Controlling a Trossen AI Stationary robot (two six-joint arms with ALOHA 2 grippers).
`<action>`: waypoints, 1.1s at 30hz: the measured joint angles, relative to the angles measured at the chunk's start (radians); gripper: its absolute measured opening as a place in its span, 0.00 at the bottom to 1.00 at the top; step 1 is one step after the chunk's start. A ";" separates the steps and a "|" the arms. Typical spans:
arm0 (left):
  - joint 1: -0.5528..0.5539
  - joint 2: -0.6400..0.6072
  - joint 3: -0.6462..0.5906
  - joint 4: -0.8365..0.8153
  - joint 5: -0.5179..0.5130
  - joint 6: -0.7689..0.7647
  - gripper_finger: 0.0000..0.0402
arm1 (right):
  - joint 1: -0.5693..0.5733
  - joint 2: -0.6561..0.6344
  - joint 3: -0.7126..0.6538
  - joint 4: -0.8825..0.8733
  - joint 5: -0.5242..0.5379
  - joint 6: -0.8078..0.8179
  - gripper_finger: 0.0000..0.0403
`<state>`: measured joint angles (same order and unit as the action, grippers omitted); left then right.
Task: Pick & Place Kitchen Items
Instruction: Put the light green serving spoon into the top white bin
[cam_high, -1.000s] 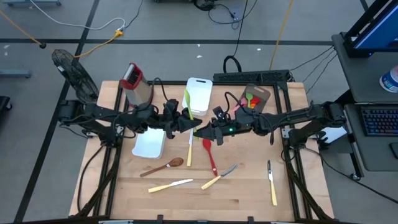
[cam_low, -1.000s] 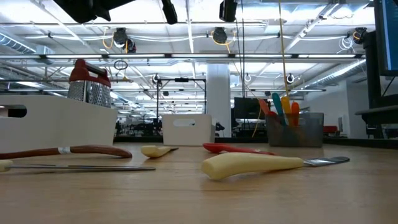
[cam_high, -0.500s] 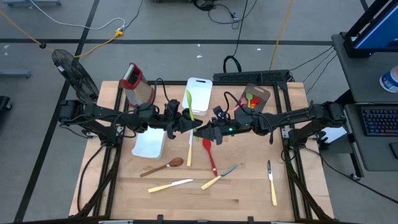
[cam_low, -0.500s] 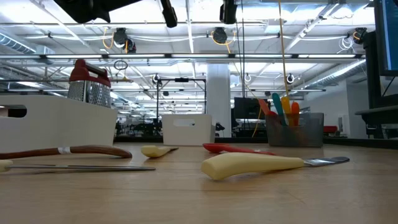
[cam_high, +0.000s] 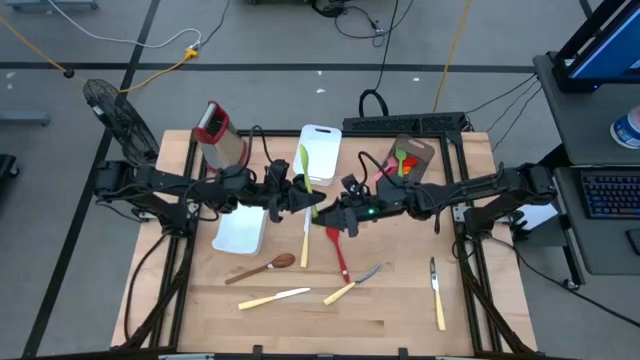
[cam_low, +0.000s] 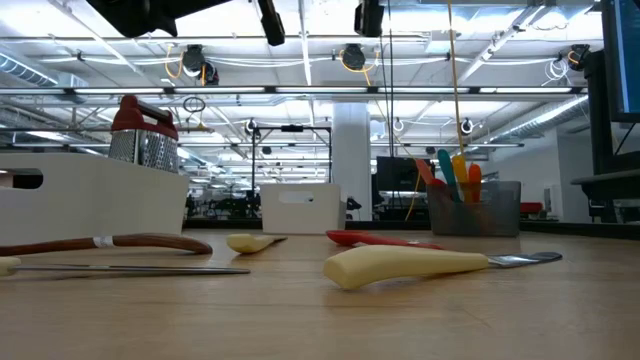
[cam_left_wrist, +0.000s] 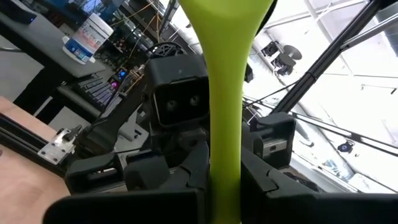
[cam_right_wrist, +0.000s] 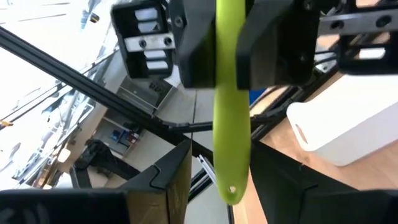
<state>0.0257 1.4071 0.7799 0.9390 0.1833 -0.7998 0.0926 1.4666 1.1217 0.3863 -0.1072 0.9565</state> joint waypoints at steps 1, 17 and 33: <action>0.000 0.000 0.000 0.000 0.000 0.000 0.08 | 0.001 0.000 0.000 -0.008 0.000 0.000 0.38; 0.039 0.000 0.000 -0.003 -0.001 -0.044 0.08 | 0.036 0.000 0.000 -0.165 -0.031 0.025 0.38; 0.133 -0.001 0.032 -0.376 -0.063 -0.141 0.08 | 0.110 0.000 -0.001 -0.384 -0.113 -0.200 0.38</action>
<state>0.1585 1.4063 0.8120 0.5626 0.1207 -0.9404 0.2025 1.4666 1.1210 0.0028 -0.2201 0.7563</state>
